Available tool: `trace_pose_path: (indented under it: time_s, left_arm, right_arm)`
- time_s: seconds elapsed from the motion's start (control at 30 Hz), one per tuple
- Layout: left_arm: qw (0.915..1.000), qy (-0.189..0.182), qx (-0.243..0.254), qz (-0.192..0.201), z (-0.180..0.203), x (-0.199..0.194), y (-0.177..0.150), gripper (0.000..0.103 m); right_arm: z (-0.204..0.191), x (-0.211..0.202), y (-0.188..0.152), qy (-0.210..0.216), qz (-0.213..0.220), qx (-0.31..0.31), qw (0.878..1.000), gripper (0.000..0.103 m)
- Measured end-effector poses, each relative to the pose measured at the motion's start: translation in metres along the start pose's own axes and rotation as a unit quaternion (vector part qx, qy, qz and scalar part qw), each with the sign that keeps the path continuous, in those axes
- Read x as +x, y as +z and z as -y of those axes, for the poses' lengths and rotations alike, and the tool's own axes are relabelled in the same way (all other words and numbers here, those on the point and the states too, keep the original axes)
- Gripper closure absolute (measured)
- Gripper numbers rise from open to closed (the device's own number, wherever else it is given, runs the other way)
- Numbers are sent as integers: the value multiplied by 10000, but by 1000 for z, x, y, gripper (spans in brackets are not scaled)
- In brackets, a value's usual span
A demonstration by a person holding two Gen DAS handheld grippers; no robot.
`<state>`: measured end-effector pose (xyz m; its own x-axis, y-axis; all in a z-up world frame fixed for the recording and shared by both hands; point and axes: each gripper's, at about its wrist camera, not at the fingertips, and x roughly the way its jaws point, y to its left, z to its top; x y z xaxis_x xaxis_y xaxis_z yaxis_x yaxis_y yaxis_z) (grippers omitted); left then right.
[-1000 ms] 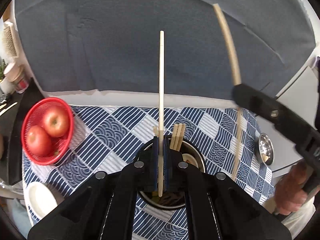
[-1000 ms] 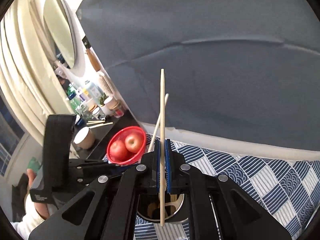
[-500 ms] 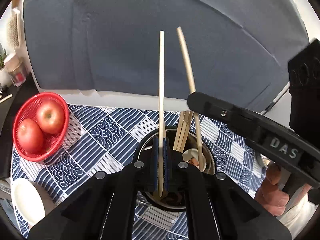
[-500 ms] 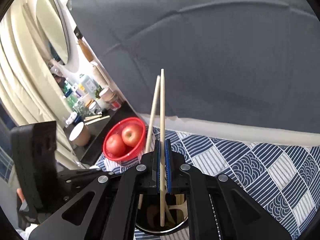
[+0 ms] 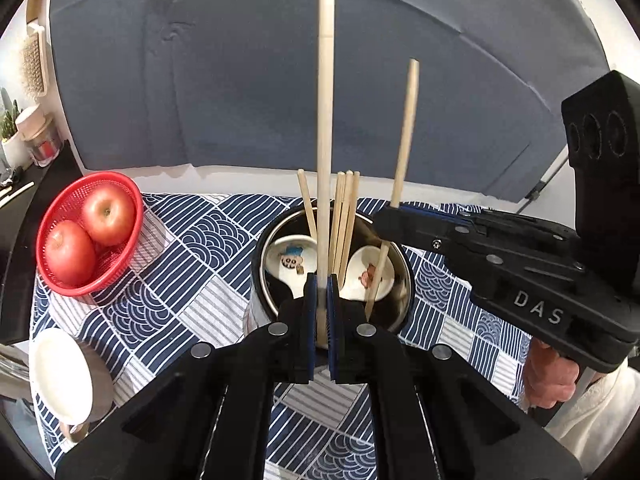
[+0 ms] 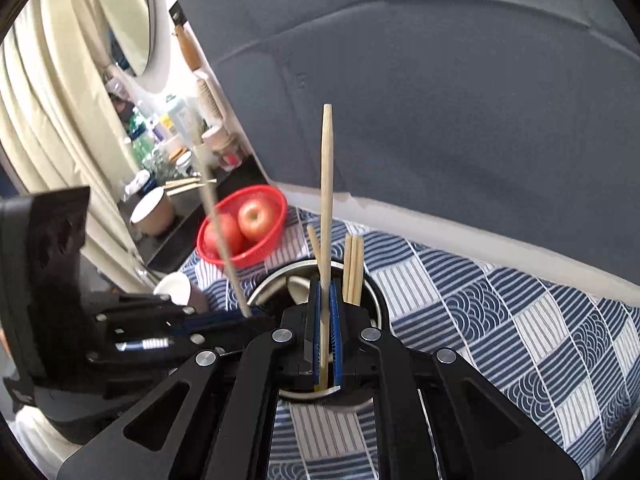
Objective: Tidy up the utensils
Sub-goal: 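Lower both chopsticks into the black cup and open both tools, then move both open tools down to the last white spoon on the cloth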
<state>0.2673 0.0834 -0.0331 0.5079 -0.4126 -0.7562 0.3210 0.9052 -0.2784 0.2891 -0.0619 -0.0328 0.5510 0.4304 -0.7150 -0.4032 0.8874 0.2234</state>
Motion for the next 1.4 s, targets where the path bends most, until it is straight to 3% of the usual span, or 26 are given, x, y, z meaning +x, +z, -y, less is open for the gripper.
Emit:
trace_pose_path:
  time_s: [0.07,0.23,0.3,0.43,0.5,0.63,0.9,1.23,1.4]
  left_arm:
    - [9999,106,133,-19,3,-5,-4,97]
    - [9995,276,137,47,3,-20,-11,71]
    - [9994,323,56,90,0,-28,-14,53]
    - [9982,591,-4,98,-5,-39,-25,33]
    - [9975,689,-121,75,-10,-45,-34,21]
    - [9950,926,-383,-41,-23,-51,-52,17]
    - [9883,1349,-620,-335,-40,-55,-95,10]
    - [9813,1350,-1013,-930,-50,-50,-162,9]
    - [9772,1374,-1174,-1113,-49,-51,-192,9]
  right_arm:
    - [0,-5,-4,-61,-34,-40,10000,95]
    - [-2,-23,-9,-93,-46,-229,9997,94]
    - [-1,-28,-11,-117,-84,-309,9994,94]
    - [-2,-39,-16,-147,-100,-546,9984,67]
    - [-4,-43,-22,-138,-123,-680,9975,65]
    - [-11,-44,-39,32,-307,-930,9952,50]
    - [-21,-28,-74,228,-745,-1082,9911,32]
    - [-36,-10,-118,294,-1309,-1379,9813,20]
    - [-42,0,-142,220,-1660,-1639,9722,19]
